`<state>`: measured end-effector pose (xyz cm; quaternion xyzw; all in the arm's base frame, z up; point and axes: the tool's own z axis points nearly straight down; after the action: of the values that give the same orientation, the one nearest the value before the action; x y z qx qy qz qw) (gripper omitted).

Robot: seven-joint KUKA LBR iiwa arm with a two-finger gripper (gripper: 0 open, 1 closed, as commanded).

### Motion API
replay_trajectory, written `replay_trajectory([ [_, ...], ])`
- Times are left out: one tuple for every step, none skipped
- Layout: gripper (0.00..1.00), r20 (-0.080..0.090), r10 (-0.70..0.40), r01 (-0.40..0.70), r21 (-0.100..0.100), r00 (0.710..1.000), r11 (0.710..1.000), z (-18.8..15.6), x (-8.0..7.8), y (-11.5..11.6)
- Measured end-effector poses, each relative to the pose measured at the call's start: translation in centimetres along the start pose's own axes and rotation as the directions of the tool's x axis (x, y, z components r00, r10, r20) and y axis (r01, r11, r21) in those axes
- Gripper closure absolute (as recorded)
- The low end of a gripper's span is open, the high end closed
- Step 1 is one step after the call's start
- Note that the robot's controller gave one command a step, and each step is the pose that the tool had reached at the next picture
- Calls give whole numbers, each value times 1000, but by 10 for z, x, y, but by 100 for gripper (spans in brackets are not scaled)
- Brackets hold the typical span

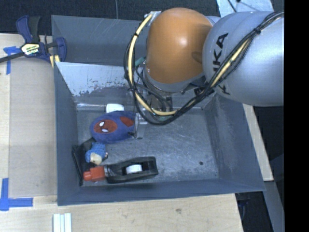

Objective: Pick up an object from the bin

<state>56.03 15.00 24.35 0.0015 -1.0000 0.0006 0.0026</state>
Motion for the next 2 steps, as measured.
replay_trajectory([
  [0, 2, -91, 91, 0, 996, 996, 146, -41, 21],
  [100, 6, -92, 92, -5, 996, 996, 141, -41, 23],
])
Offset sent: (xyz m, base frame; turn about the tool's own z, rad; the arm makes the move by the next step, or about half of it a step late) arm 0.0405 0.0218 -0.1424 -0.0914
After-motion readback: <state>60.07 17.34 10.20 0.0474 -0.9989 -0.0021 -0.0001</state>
